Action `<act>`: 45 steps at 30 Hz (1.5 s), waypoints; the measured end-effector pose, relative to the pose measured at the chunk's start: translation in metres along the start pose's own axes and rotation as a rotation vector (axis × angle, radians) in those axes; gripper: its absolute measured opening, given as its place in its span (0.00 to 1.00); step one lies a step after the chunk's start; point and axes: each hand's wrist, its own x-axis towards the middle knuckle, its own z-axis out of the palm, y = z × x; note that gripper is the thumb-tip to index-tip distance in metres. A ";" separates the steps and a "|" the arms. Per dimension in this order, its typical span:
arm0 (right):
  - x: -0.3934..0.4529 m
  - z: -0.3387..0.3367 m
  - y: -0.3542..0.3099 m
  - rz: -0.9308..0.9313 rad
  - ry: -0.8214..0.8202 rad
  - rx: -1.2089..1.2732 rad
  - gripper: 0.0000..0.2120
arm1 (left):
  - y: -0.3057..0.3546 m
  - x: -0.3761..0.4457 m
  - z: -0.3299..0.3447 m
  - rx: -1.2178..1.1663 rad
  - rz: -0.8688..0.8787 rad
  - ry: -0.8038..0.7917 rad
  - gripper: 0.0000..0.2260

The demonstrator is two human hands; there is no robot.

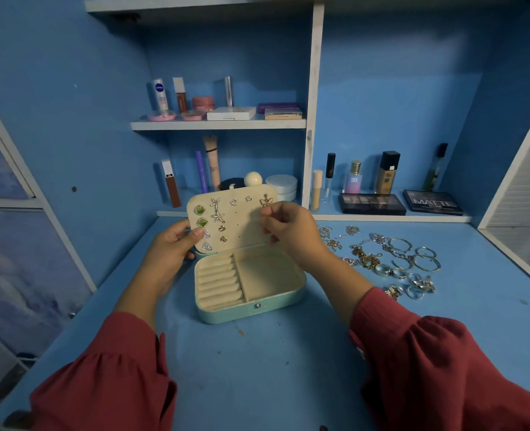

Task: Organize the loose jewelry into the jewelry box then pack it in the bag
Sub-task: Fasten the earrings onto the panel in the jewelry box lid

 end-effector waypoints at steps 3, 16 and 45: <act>0.002 0.009 0.000 0.028 0.055 0.070 0.13 | 0.001 -0.001 -0.001 0.007 0.010 -0.019 0.10; 0.002 0.021 -0.003 -0.003 0.165 0.116 0.17 | 0.005 -0.004 0.001 0.013 0.019 -0.024 0.09; 0.003 0.026 -0.019 0.273 0.268 0.285 0.17 | 0.009 -0.008 -0.002 0.047 0.053 -0.052 0.08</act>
